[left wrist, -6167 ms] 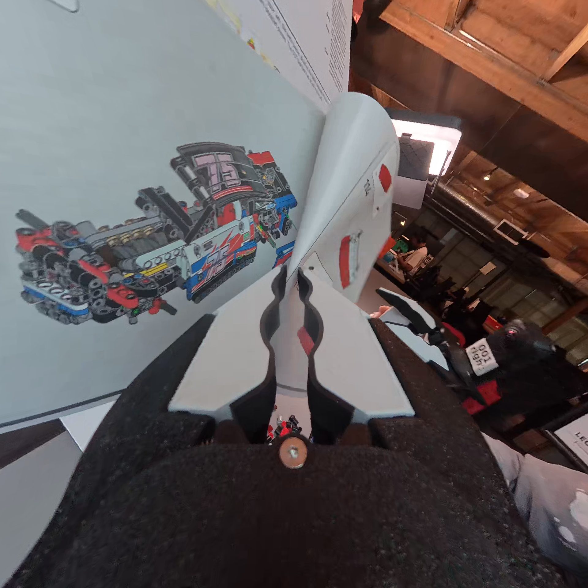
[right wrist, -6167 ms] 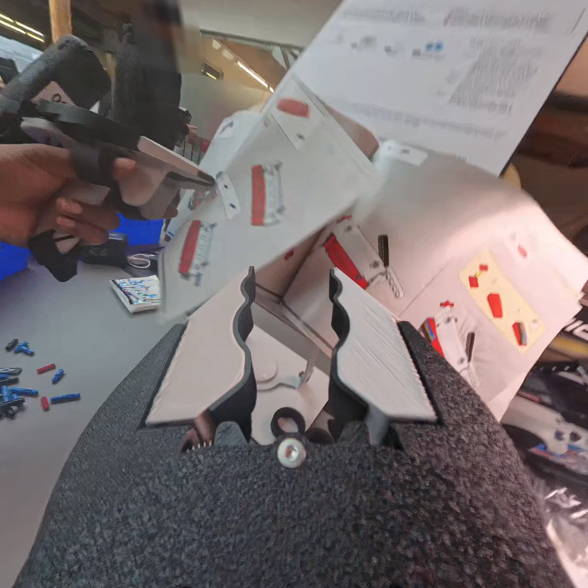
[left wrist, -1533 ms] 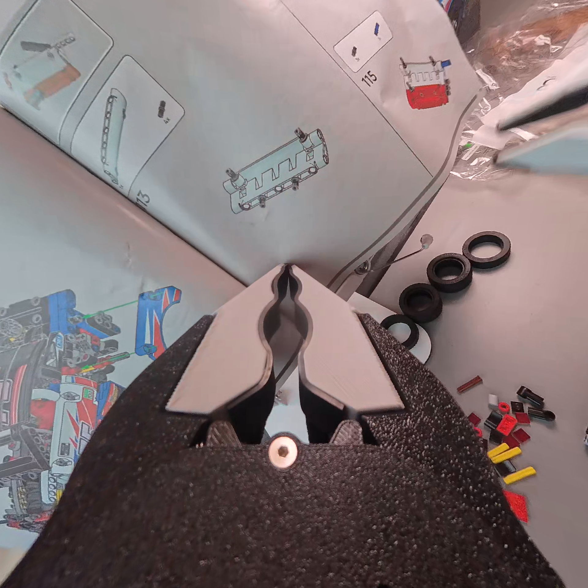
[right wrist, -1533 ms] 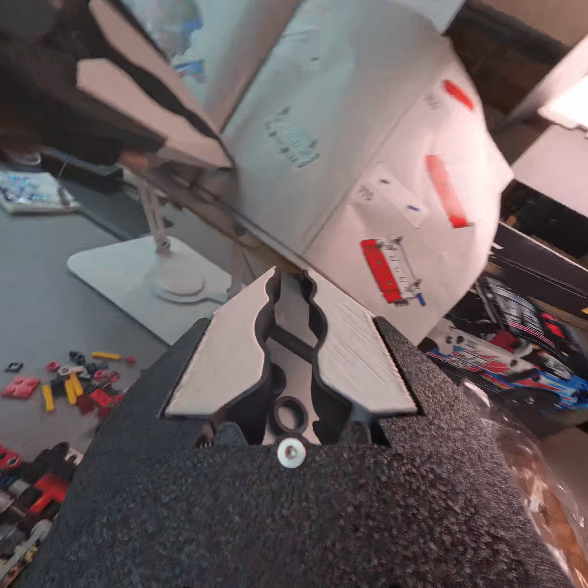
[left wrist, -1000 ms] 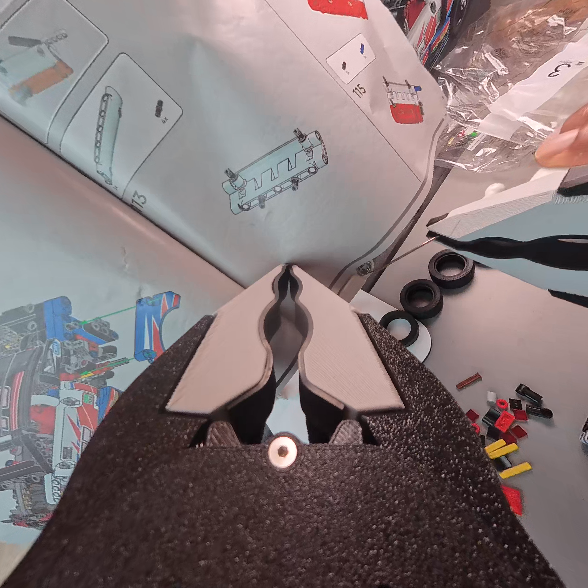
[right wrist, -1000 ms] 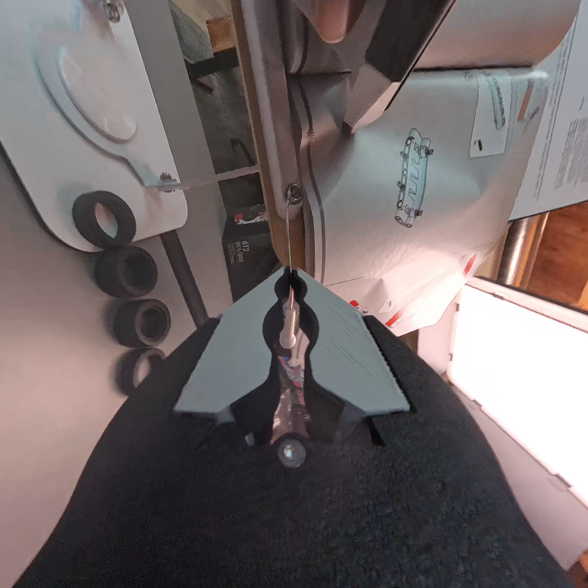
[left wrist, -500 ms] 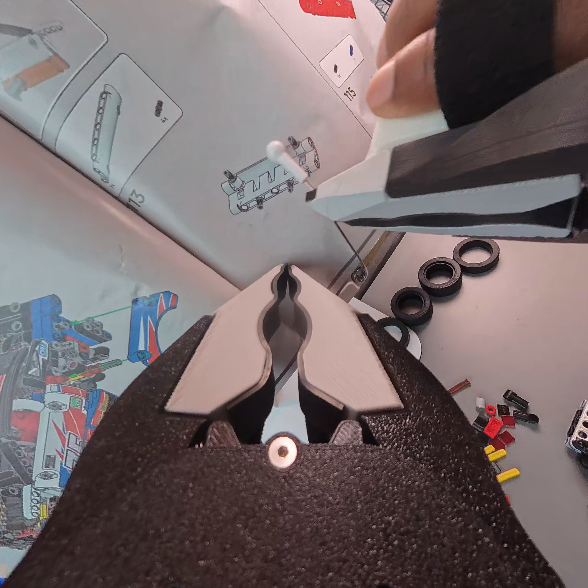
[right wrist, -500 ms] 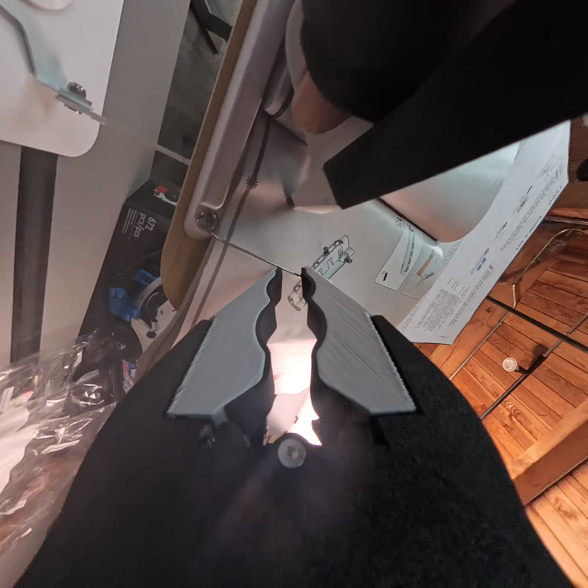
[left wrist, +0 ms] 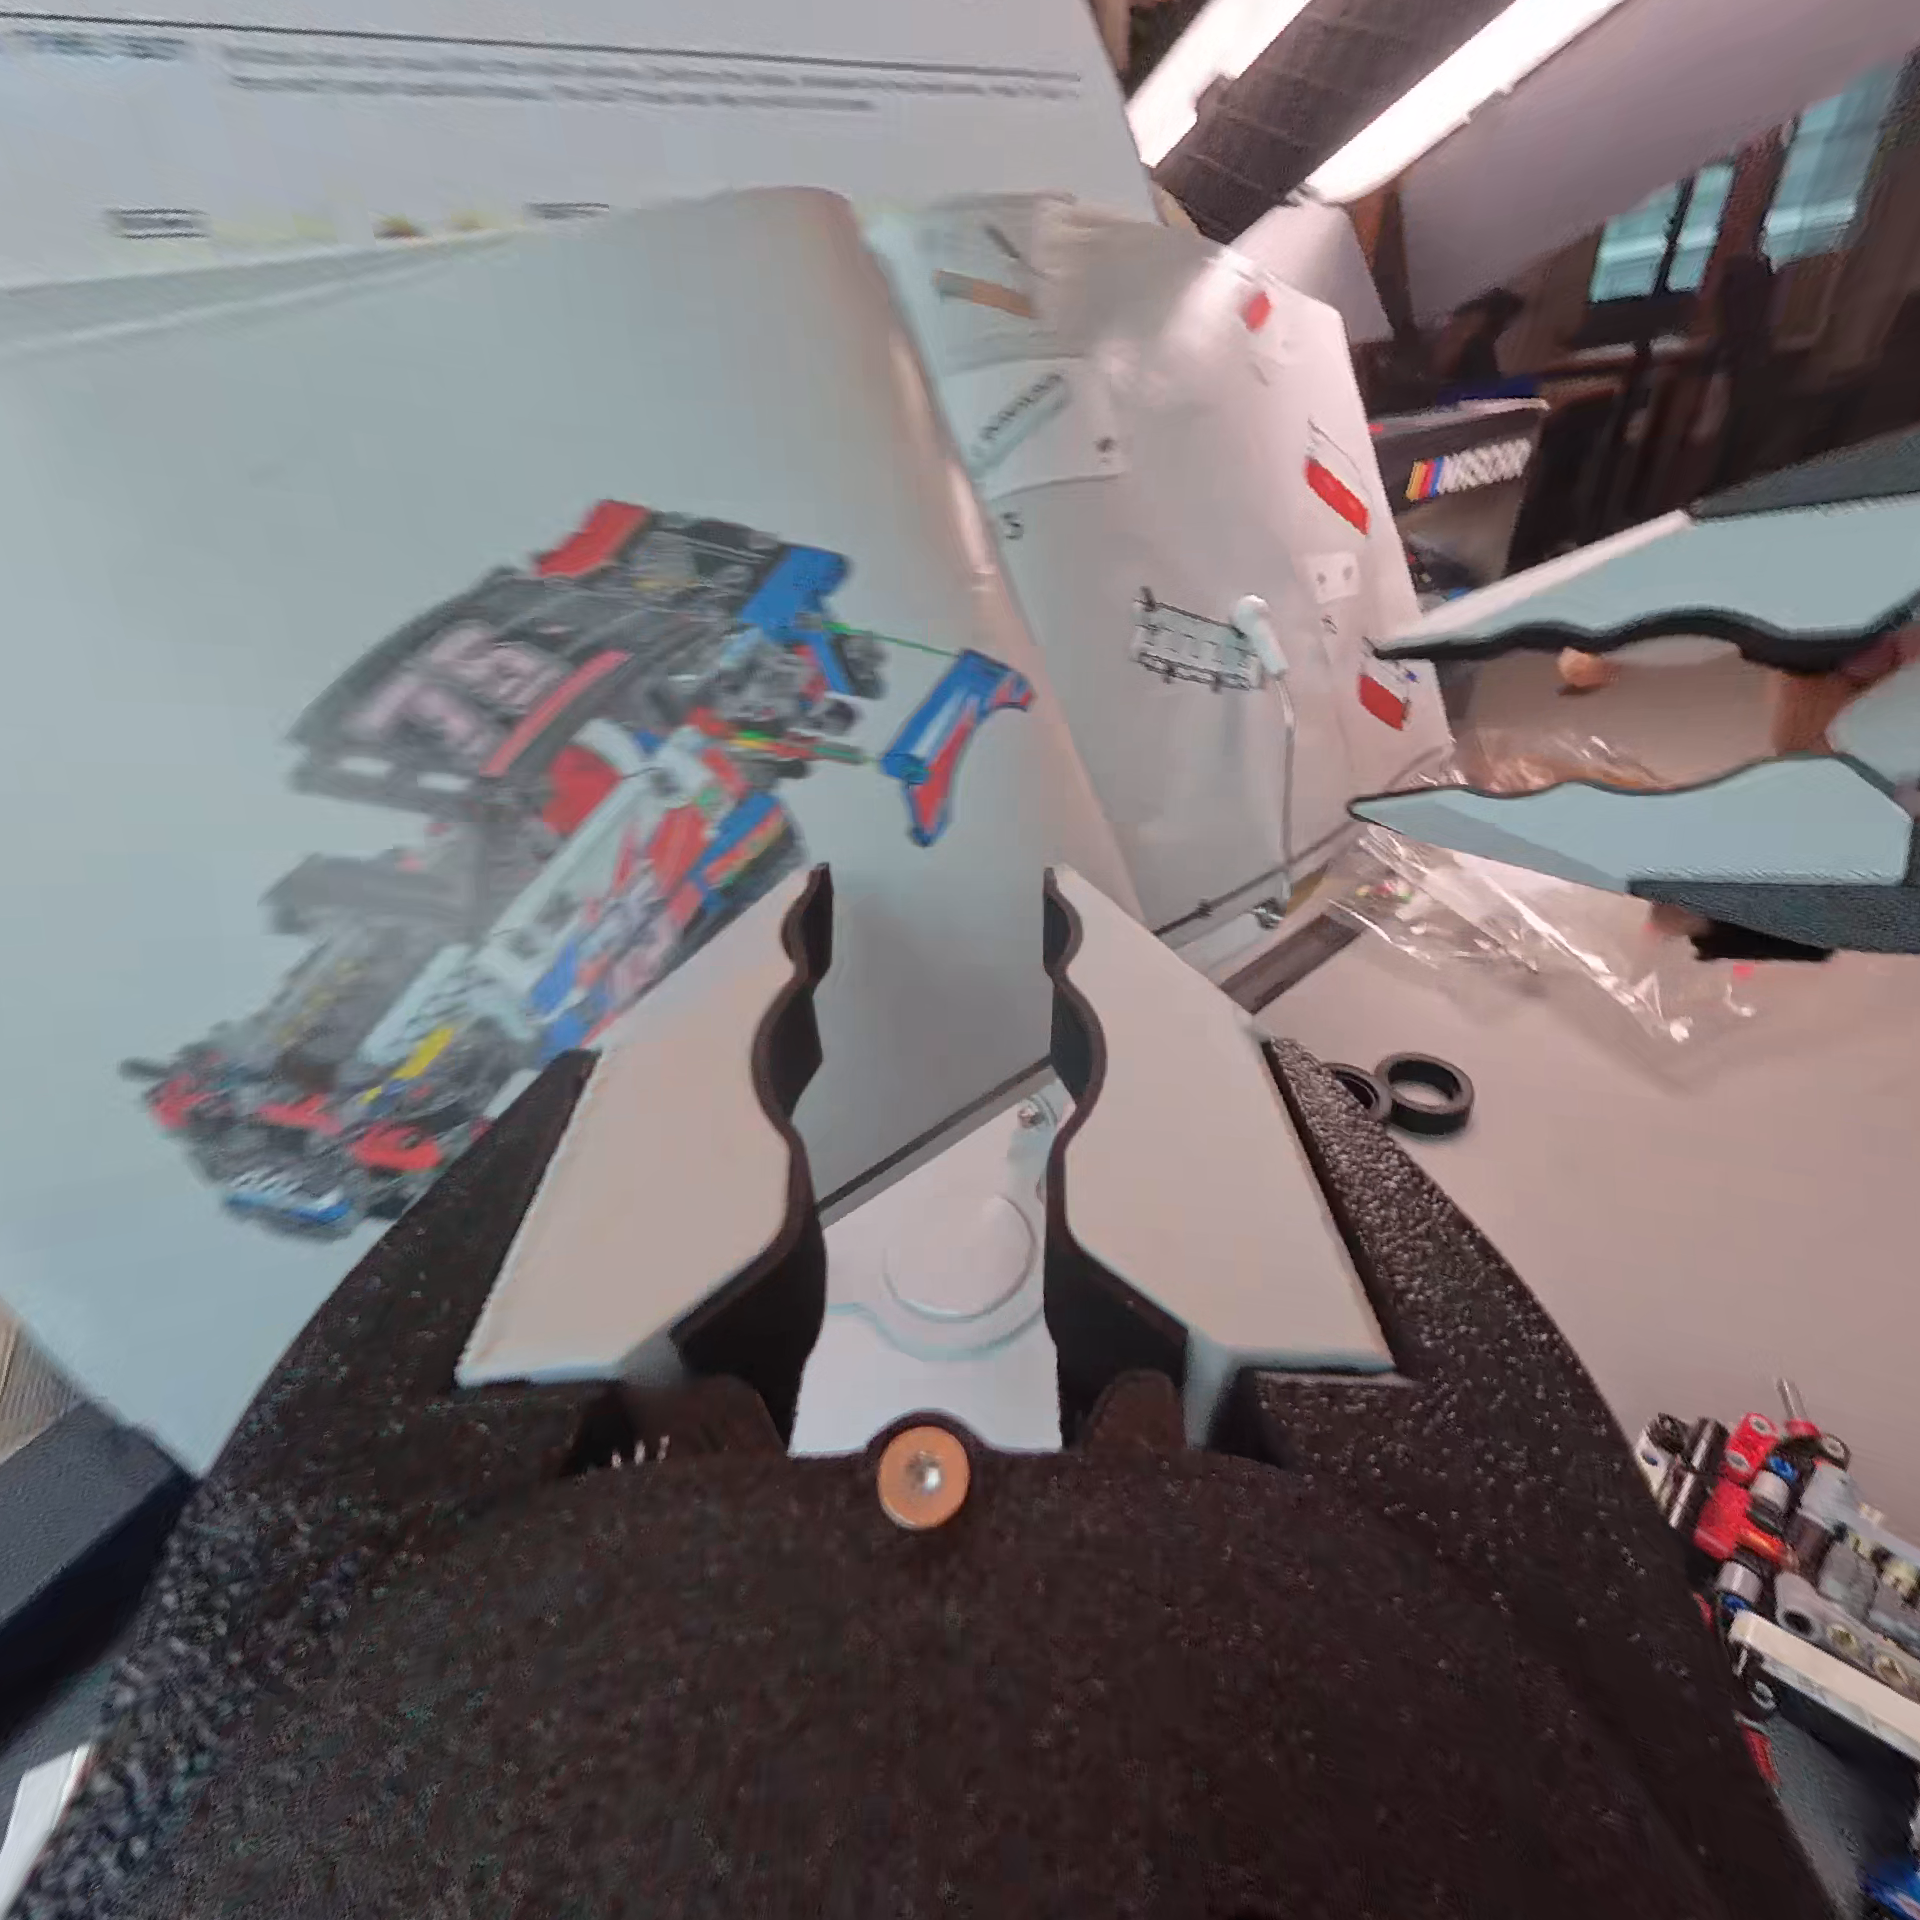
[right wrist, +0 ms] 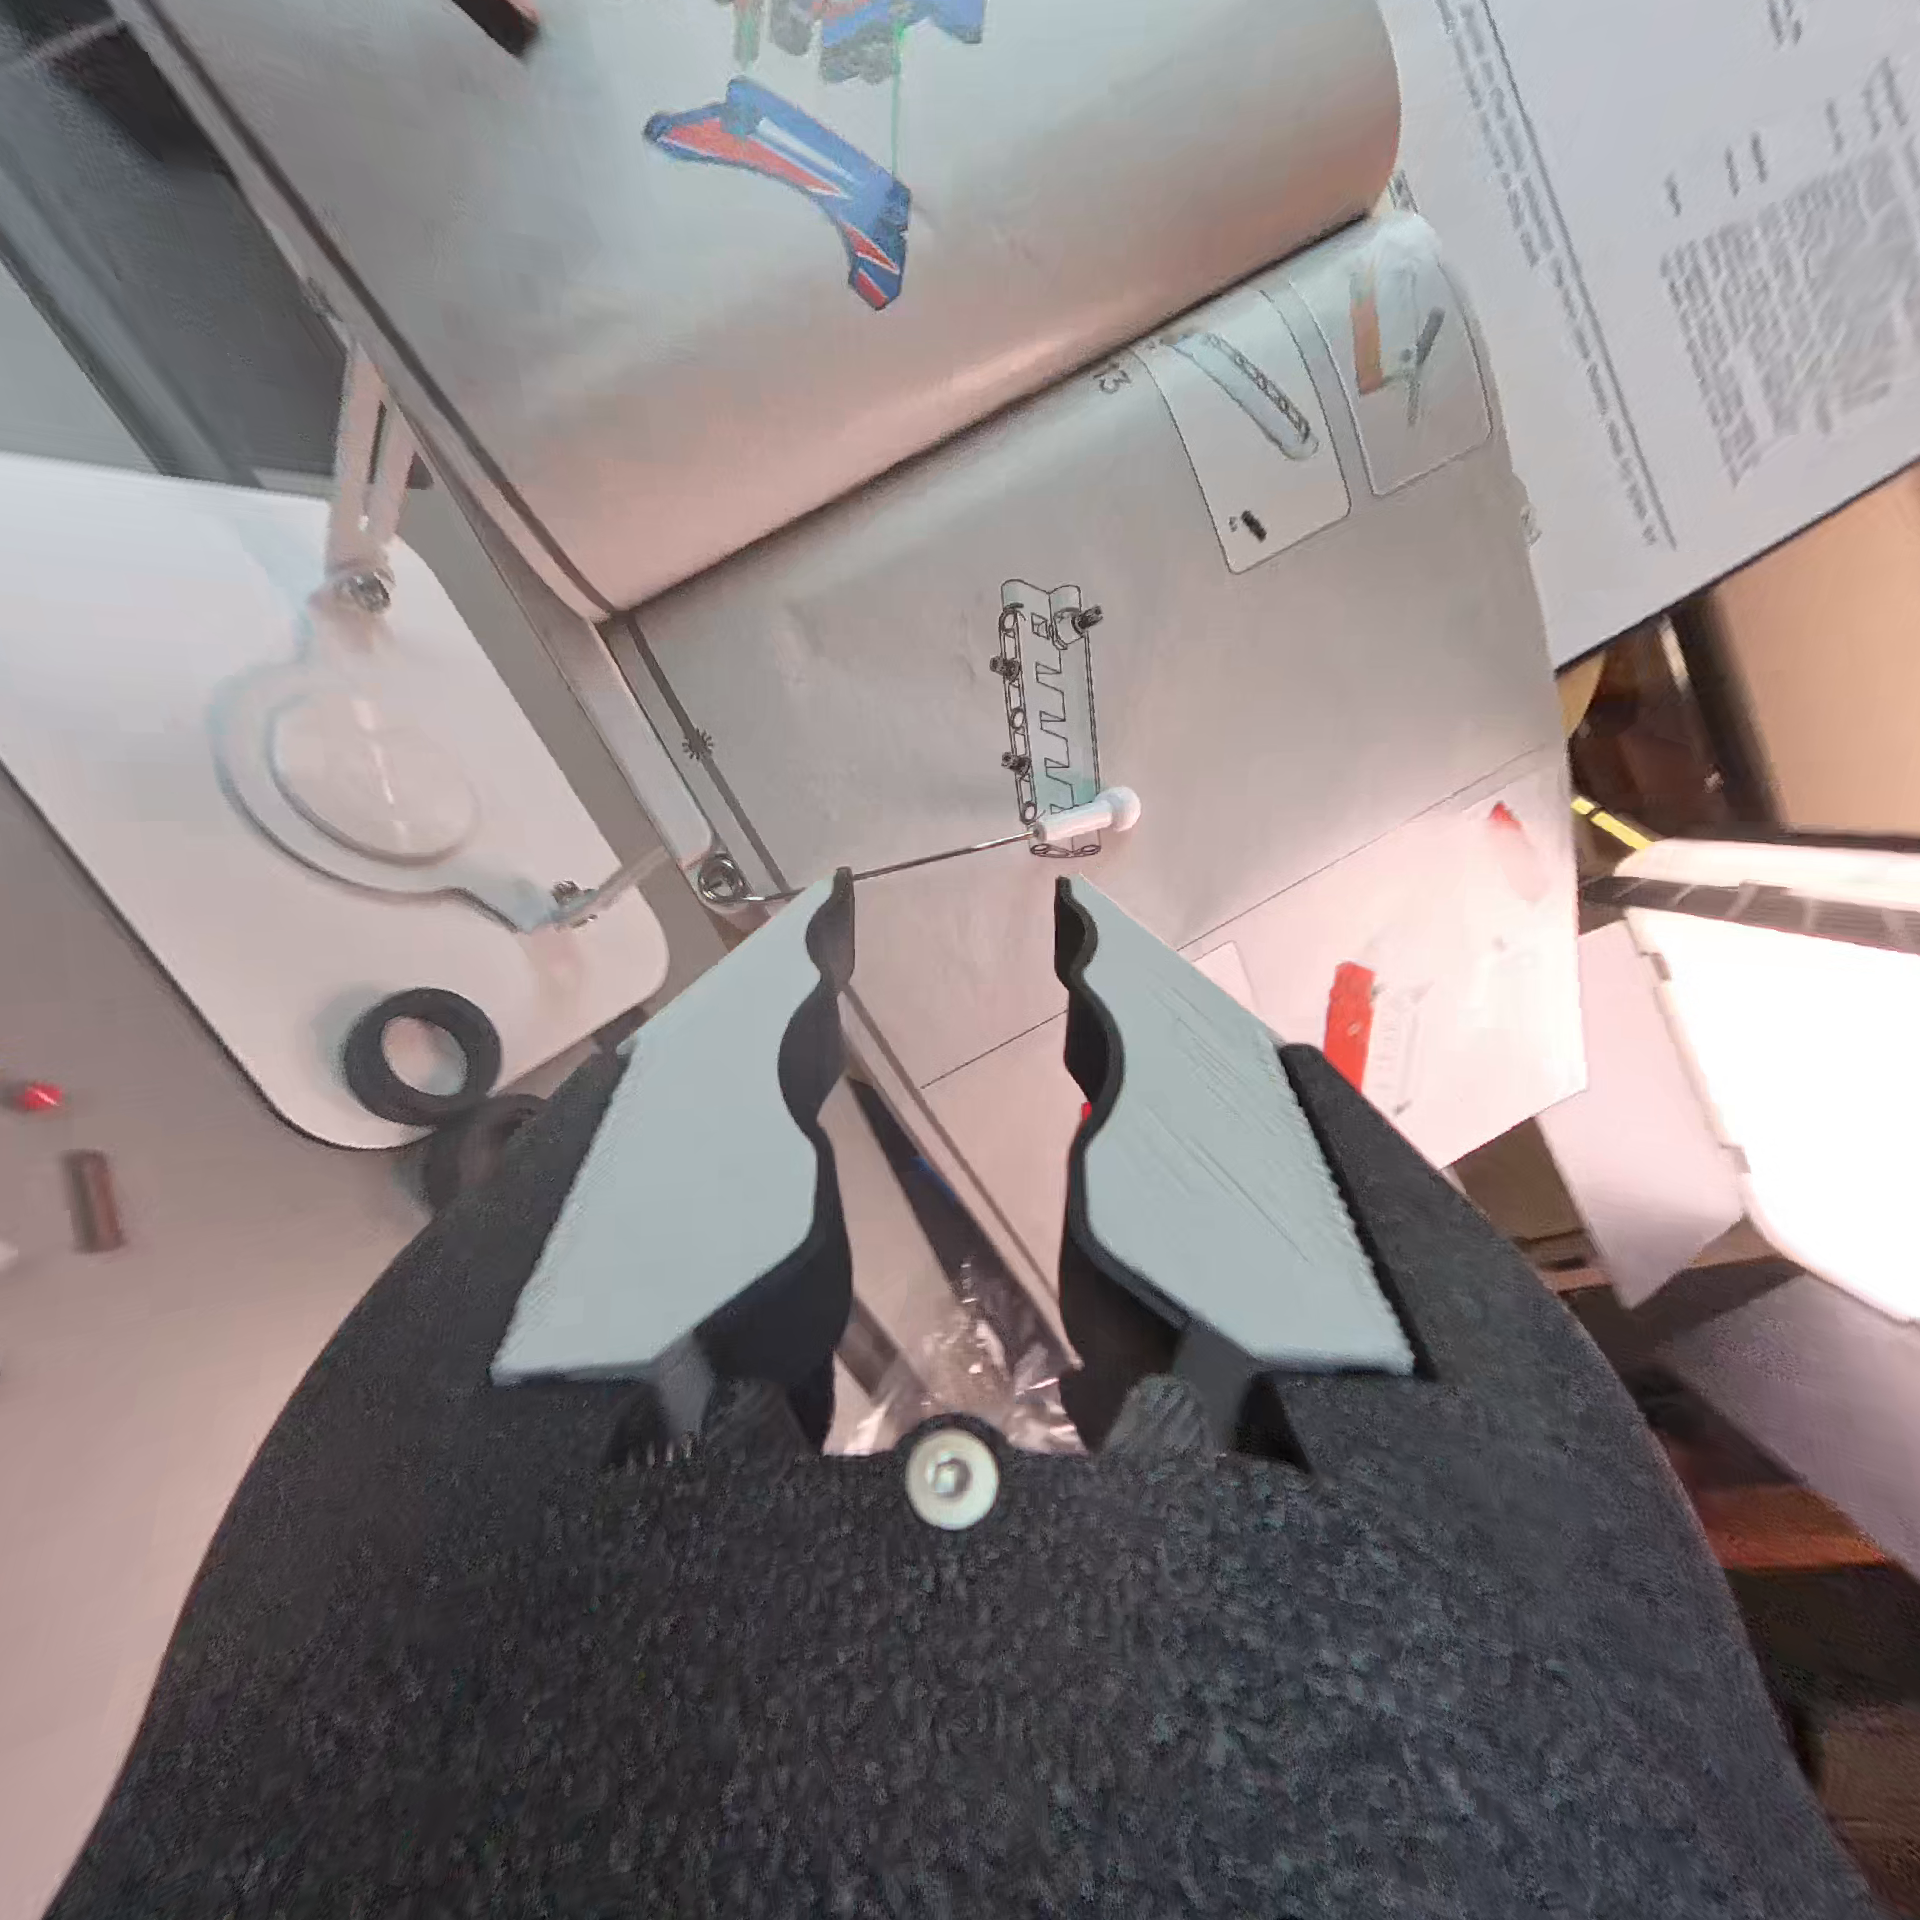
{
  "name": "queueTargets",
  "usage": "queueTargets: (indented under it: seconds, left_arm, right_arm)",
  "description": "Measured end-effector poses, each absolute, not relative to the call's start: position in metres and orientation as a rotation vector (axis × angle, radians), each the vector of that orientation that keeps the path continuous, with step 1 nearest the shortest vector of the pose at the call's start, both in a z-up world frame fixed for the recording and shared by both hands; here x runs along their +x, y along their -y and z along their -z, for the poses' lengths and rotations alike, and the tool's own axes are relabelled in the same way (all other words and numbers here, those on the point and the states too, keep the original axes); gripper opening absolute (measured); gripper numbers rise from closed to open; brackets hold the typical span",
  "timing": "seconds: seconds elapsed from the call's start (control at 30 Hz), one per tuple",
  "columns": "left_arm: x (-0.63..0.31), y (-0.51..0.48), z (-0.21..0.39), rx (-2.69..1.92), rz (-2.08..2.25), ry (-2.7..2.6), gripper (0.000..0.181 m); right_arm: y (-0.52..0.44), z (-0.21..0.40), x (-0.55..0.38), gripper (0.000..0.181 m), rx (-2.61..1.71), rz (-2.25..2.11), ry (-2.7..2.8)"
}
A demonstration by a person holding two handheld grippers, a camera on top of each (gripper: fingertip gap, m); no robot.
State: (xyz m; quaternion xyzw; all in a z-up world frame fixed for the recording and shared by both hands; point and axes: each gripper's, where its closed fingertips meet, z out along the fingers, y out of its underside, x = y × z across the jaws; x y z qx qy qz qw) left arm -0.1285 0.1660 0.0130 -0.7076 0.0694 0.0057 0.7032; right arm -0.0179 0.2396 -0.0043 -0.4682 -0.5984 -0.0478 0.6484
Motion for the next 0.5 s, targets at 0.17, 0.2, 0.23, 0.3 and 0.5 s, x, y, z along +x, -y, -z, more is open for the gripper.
queueTargets:
  seconds: [0.17,0.2,0.23,0.3,0.5]
  left_arm:
    - [-0.197,-0.146,-0.006,-1.616,0.022,0.088,0.083]
    - [-0.204,-0.146,0.0,-1.643,0.039,0.118,0.092]
    - [-0.209,-0.148,0.006,-1.668,0.049,0.144,0.1]
    - [-0.214,-0.154,0.016,-1.707,0.05,0.167,0.106]
    - [-0.228,-0.155,0.02,-1.705,-0.118,0.165,0.067]
  right_arm:
    - [-0.234,0.008,-0.029,0.039,-1.212,-0.13,1.249]
    - [-0.235,0.005,-0.032,0.04,-1.221,-0.147,1.218]
    - [-0.237,0.001,-0.035,0.039,-1.237,-0.173,1.181]
    - [-0.248,-0.006,-0.038,0.04,-1.295,-0.203,1.099]
    - [-0.274,-0.004,-0.03,0.036,-1.367,-0.182,1.012]
